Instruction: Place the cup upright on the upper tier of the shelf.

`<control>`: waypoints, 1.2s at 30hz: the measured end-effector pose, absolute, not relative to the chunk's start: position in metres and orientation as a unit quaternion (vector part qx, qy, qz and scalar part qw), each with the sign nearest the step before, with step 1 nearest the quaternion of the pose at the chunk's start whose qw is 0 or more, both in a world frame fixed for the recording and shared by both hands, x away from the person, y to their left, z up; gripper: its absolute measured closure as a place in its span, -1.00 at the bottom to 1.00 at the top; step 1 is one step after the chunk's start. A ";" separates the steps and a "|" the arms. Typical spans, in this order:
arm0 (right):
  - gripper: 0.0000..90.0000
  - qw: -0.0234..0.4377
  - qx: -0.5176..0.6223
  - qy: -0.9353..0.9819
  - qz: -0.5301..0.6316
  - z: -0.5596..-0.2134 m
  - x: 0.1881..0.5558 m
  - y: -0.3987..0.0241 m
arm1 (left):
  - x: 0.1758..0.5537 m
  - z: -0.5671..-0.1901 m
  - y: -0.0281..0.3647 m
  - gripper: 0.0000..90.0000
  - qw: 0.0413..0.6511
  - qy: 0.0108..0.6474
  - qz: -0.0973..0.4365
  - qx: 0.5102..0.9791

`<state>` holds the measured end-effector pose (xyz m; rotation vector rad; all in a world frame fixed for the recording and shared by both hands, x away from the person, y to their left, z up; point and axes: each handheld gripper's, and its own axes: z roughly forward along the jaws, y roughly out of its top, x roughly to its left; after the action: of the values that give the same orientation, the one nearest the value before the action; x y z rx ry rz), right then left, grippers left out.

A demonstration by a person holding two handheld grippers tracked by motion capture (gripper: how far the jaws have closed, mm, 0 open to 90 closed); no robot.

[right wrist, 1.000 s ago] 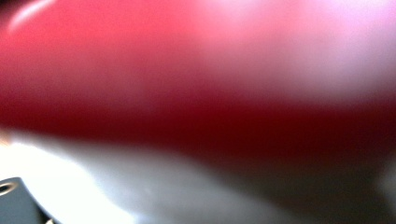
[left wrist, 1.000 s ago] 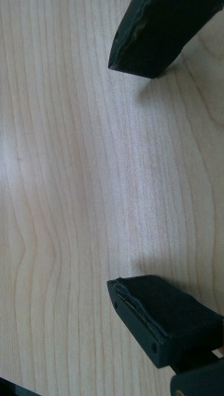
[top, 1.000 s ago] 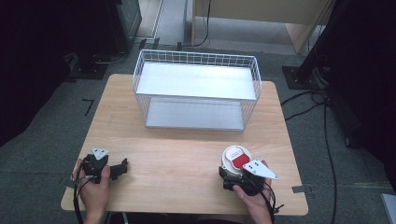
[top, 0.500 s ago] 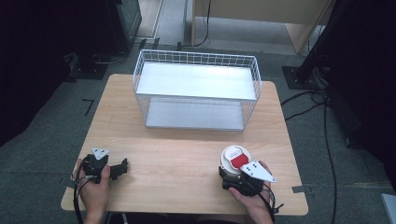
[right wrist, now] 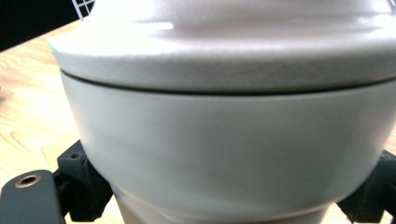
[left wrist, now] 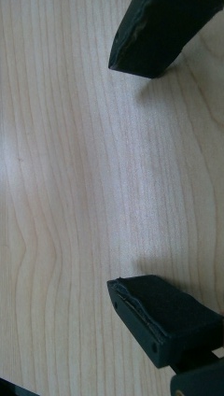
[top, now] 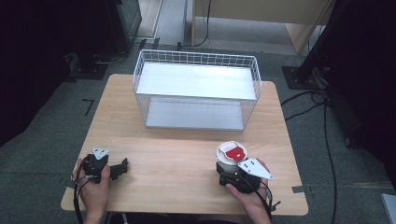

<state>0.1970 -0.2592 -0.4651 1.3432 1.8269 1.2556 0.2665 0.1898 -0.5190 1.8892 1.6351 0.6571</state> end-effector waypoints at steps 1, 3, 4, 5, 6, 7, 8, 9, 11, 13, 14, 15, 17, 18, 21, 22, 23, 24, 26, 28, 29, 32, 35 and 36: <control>-0.77 0.271 0.499 0.678 0.466 -0.465 0.197 -0.259 | 0.267 -0.519 0.190 -1.00 0.275 0.608 0.245 0.703; -0.77 0.271 0.495 0.676 0.473 -0.464 0.200 -0.258 | 0.267 -0.519 0.190 -1.00 0.275 0.608 0.245 0.703; -0.77 0.270 0.497 0.672 0.477 -0.463 0.203 -0.256 | 0.267 -0.519 0.190 -1.00 0.275 0.608 0.245 0.703; -0.77 0.270 0.497 0.672 0.477 -0.463 0.203 -0.256 | 0.267 -0.519 0.190 -1.00 0.275 0.608 0.245 0.703; -0.77 0.269 0.500 0.669 0.481 -0.462 0.206 -0.255 | 0.267 -0.519 0.190 -1.00 0.275 0.608 0.245 0.703; -0.77 0.269 0.500 0.669 0.481 -0.462 0.206 -0.255 | 0.267 -0.519 0.190 -1.00 0.275 0.608 0.245 0.703; -0.77 0.270 0.499 0.667 0.483 -0.460 0.208 -0.253 | 0.267 -0.519 0.190 -1.00 0.276 0.608 0.244 0.703; -0.77 0.270 0.499 0.667 0.483 -0.460 0.208 -0.253 | 0.267 -0.519 0.190 -1.00 0.276 0.608 0.244 0.703; -0.77 0.273 0.498 0.664 0.485 -0.456 0.211 -0.251 | 0.267 -0.519 0.190 -1.00 0.276 0.608 0.244 0.704; -0.77 0.273 0.499 0.663 0.487 -0.451 0.213 -0.251 | 0.267 -0.519 0.190 -1.00 0.275 0.608 0.244 0.704; -0.77 0.272 0.499 0.663 0.488 -0.449 0.214 -0.250 | 0.267 -0.519 0.190 -1.00 0.275 0.608 0.244 0.704; -0.77 0.275 0.496 0.663 0.489 -0.446 0.216 -0.250 | 0.267 -0.519 0.190 -1.00 0.275 0.608 0.244 0.704; -0.77 0.277 0.494 0.661 0.492 -0.440 0.219 -0.250 | 0.267 -0.519 0.190 -1.00 0.275 0.608 0.244 0.704; -0.77 0.280 0.493 0.658 0.495 -0.433 0.222 -0.250 | 0.267 -0.519 0.190 -1.00 0.275 0.608 0.244 0.704; -0.77 0.286 0.492 0.656 0.496 -0.428 0.225 -0.250 | 0.267 -0.519 0.190 -1.00 0.275 0.608 0.244 0.704; -0.77 0.287 0.492 0.656 0.496 -0.424 0.226 -0.250 | 0.267 -0.519 0.190 -1.00 0.276 0.608 0.244 0.704; -0.77 0.287 0.491 0.656 0.496 -0.421 0.228 -0.250 | 0.267 -0.519 0.190 -1.00 0.276 0.608 0.244 0.703; -0.77 0.292 0.489 0.655 0.497 -0.416 0.231 -0.249 | 0.267 -0.519 0.190 -1.00 0.275 0.607 0.244 0.704; -0.77 0.293 0.488 0.654 0.499 -0.410 0.234 -0.249 | 0.267 -0.519 0.190 -1.00 0.275 0.608 0.244 0.704; -0.77 0.295 0.487 0.652 0.501 -0.405 0.238 -0.248 | 0.267 -0.519 0.190 -1.00 0.276 0.608 0.245 0.703; -0.77 0.295 0.487 0.652 0.501 -0.405 0.238 -0.248 | 0.267 -0.519 0.190 -1.00 0.276 0.608 0.245 0.703; -0.77 0.299 0.483 0.653 0.501 -0.395 0.244 -0.246 | 0.267 -0.519 0.190 -1.00 0.276 0.608 0.244 0.703; -0.77 0.301 0.481 0.652 0.503 -0.392 0.247 -0.244 | 0.267 -0.519 0.190 -1.00 0.275 0.607 0.245 0.704; -0.77 0.303 0.480 0.651 0.504 -0.390 0.248 -0.244 | 0.267 -0.519 0.190 -1.00 0.275 0.607 0.245 0.704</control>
<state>0.2482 -0.2436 -0.3896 1.2722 1.7244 1.3354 0.2666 0.1898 -0.5190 1.8915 1.6323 0.6587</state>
